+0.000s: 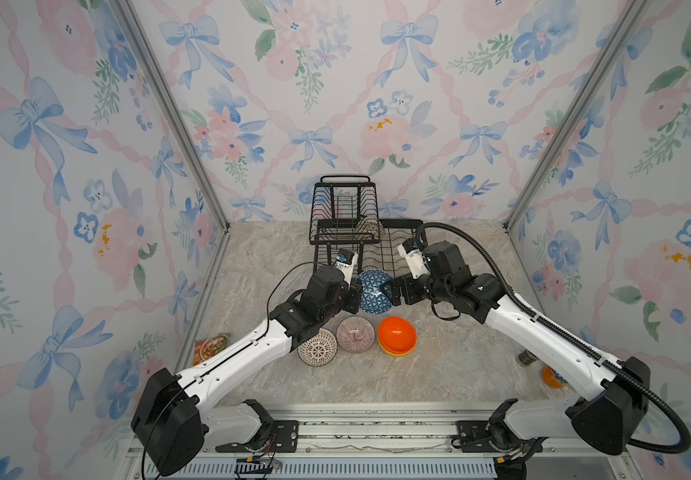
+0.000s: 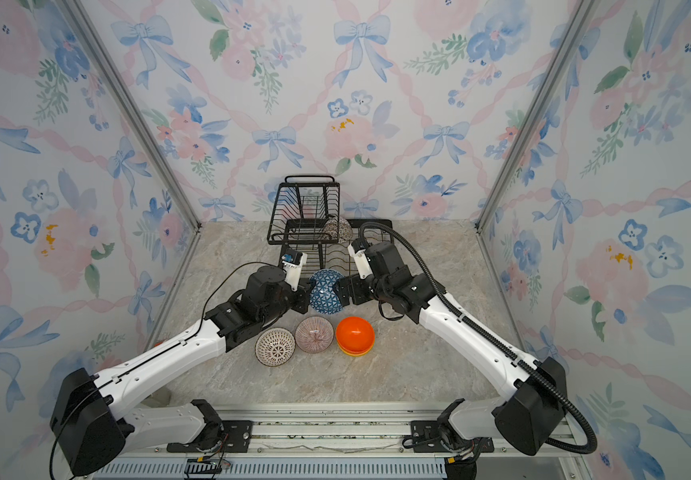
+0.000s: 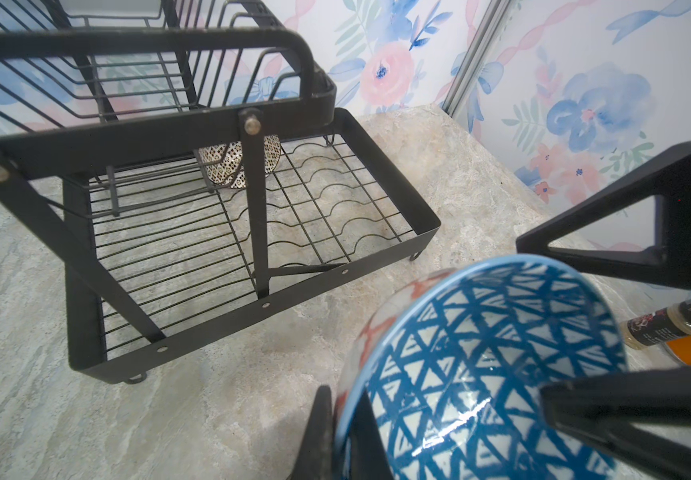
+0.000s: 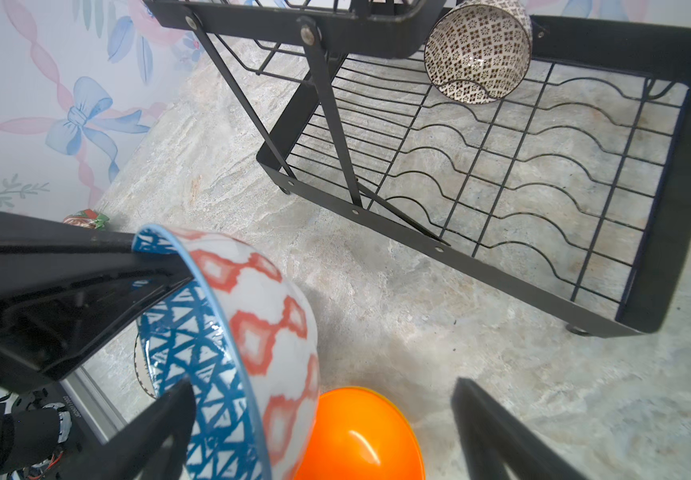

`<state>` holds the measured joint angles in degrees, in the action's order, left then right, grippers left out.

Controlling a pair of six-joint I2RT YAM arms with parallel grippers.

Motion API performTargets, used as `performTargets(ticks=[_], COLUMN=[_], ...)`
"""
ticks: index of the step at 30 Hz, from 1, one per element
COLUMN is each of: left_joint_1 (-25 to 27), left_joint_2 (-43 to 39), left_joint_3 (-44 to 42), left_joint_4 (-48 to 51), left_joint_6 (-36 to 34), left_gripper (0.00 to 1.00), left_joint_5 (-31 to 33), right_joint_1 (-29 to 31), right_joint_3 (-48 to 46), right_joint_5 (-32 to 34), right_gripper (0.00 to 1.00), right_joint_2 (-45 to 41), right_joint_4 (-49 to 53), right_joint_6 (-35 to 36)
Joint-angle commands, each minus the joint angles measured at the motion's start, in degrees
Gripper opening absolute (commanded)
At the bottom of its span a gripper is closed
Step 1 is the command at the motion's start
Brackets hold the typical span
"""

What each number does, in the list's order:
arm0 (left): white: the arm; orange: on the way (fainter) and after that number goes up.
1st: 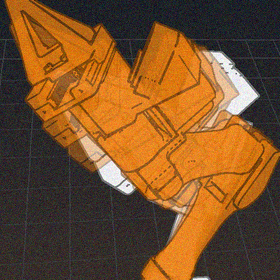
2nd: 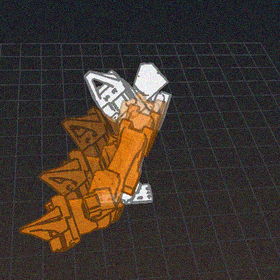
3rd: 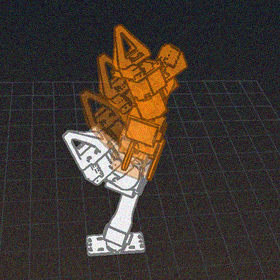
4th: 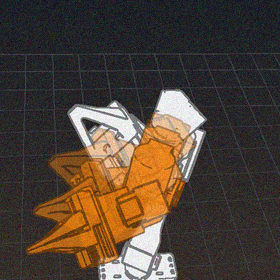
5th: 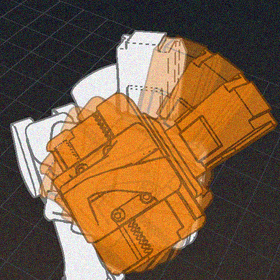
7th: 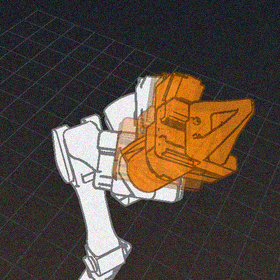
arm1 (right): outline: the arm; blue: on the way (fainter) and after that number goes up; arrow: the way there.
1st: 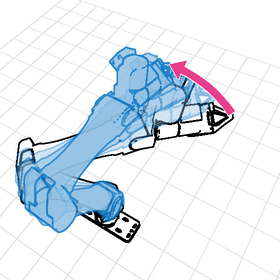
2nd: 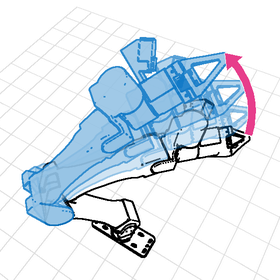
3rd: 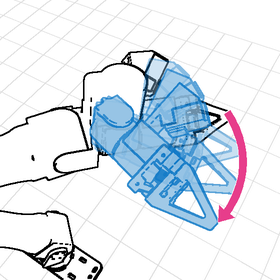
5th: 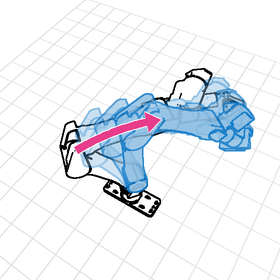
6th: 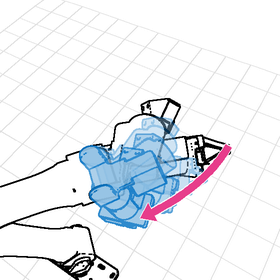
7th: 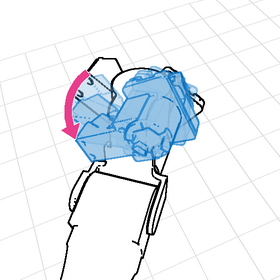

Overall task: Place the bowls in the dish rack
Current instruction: 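Lift the blue bowl with the left gripper toward the right gripper, then grasp the blue bowl rim with the right gripper while the left gripper releases it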

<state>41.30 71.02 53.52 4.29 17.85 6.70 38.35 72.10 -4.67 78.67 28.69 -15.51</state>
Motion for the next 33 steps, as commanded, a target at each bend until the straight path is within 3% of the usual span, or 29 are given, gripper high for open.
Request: performTargets(ticks=[1,21,29,33], left_joint_1=[0.64,1.42,1.43,1.42], left_joint_2=[0.15,0.61,1.11,0.97], left_joint_3=[1.67,2.53,2.38,2.07], left_joint_4=[-4.47,-4.39,-4.3,-3.57], left_joint_6=[0.79,-0.01,-0.57,-0.71], left_gripper=[0.0,0.0,0.0,0.0], left_joint_5=[0.62,0.56,-1.31,-2.38], right_joint_1=[1.28,1.53,1.57,1.55], right_joint_3=[2.86,2.94,2.6,2.87], right_joint_5=[3.12,2.9,3.94,5.5], right_gripper=[0.87,0.22,0.01,0.0], right_joint_2=[2.09,3.77,2.51,1.92], right_joint_4=[-0.25,0.79,1.4,2.33], right_joint_6=[-1.5,-3.63,-3.33,-2.27])
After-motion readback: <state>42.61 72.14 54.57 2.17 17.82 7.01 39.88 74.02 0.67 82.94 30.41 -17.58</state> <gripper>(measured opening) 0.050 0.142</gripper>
